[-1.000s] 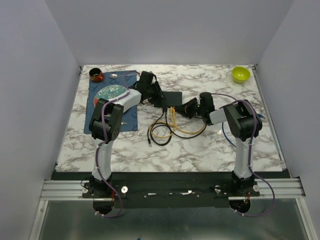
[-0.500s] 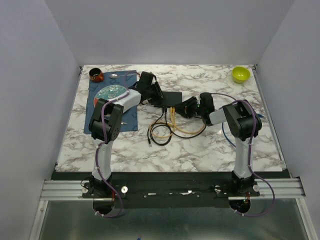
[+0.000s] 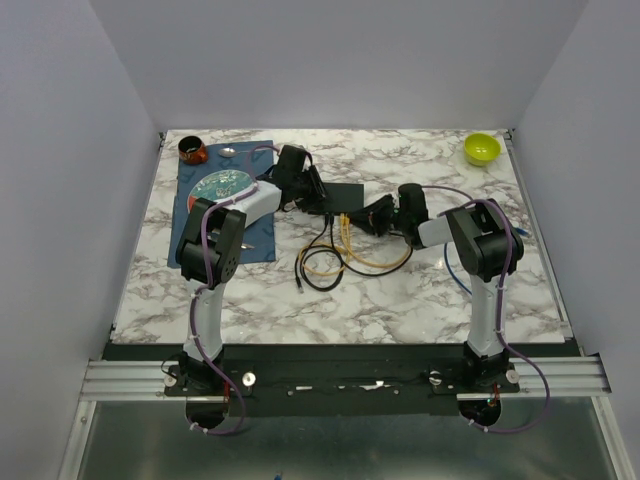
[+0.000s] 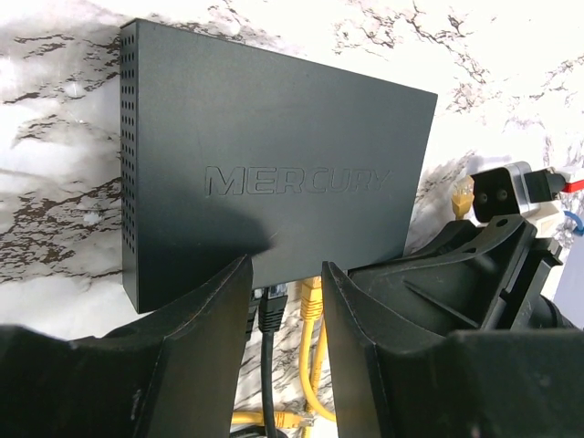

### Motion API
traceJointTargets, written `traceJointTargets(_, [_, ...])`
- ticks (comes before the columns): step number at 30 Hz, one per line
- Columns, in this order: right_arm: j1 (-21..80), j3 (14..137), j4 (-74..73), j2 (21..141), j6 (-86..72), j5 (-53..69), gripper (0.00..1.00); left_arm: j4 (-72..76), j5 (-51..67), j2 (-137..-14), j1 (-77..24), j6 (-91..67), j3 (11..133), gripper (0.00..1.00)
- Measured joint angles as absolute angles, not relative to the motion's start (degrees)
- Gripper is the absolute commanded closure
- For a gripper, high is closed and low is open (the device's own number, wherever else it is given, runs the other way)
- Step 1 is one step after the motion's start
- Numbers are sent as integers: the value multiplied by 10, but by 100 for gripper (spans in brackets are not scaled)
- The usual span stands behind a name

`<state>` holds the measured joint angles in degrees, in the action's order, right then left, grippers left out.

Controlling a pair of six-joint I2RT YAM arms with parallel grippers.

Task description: Pull the plug from the switch port

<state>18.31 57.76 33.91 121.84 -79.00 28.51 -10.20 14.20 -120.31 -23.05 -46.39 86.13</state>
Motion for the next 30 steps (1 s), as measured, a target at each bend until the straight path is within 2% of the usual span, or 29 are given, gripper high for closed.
traceJointTargets(3, [183, 582, 333, 1218, -789, 285, 66, -102, 142, -1203, -231, -464, 861, 50])
traceJointTargets(7, [183, 588, 322, 1218, -788, 283, 67, -99, 142, -1203, -235, -464, 859, 50])
traceJointTargets(21, [183, 614, 256, 1214, -779, 264, 78, -95, 142, -1202, -247, -464, 857, 50])
traceJointTargets(30, [183, 617, 252, 1213, -757, 262, 92, -96, 143, -1202, -249, -463, 853, 50])
